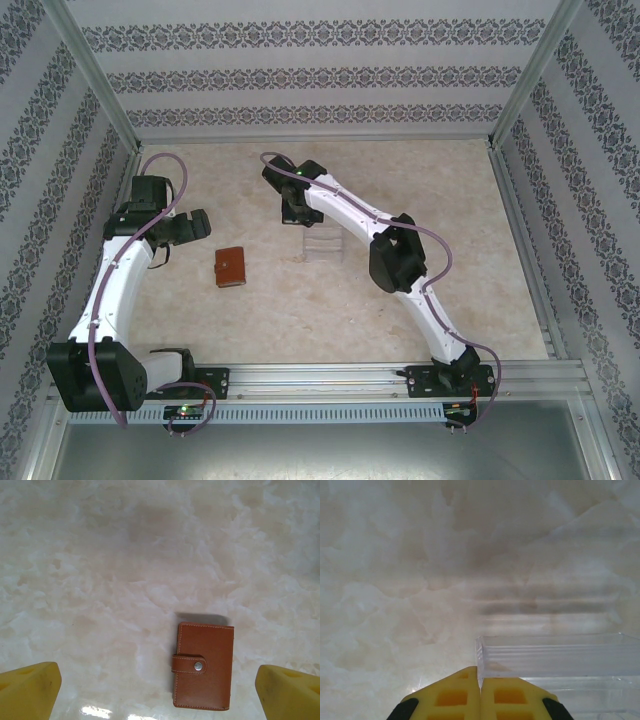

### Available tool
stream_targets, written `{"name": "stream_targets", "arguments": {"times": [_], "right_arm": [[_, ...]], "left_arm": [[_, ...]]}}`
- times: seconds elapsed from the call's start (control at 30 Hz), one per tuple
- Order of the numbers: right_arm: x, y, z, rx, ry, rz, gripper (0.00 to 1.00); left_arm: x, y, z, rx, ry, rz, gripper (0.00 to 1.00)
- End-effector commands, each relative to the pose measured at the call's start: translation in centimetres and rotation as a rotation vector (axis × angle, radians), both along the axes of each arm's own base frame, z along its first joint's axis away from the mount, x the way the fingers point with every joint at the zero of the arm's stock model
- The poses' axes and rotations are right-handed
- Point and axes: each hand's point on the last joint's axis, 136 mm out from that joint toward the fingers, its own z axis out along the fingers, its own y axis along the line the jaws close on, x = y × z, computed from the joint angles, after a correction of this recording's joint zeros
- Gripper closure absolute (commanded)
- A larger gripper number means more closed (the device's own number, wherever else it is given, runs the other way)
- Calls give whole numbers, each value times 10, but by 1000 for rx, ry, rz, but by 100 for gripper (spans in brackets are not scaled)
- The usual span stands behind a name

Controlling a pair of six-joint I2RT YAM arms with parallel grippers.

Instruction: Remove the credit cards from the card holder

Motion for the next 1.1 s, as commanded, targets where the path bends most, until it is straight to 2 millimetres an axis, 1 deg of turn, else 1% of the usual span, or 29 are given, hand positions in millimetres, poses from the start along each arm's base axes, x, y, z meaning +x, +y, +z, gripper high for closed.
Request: {"name": "stream_targets", "arguments": {"times": [0.0, 0.07, 0.17, 0.4, 0.53, 0.7, 0.8, 0.87, 1.07], "right_arm": [[14, 0, -11, -31, -41, -8, 100], [17, 0, -16, -29, -34, -7, 100], [20, 0, -22, -29, -24, -4, 97], [22, -1, -30, -36, -19, -11, 90], [22, -1, -30, -34, -19, -7, 85], [24, -2, -19, -34, -36, 0, 79], [23, 0, -8, -29, -50, 25, 71], [22, 1, 0, -26, -55, 45, 69], [13, -4, 33, -24, -64, 112, 67]], "left_arm": [[-5, 6, -5, 13, 13, 11, 0], [-5, 6, -5, 14, 16, 10, 0], [-4, 5, -7, 11, 21, 9, 0], [-4, 5, -8, 8, 24, 7, 0], [-4, 4, -8, 7, 25, 5, 0], [-4, 4, -9, 6, 28, 6, 0], [-4, 4, -10, 3, 32, 3, 0], [-4, 0, -9, -13, 24, -15, 0], [-3, -5, -11, -44, 23, -7, 1]]}}
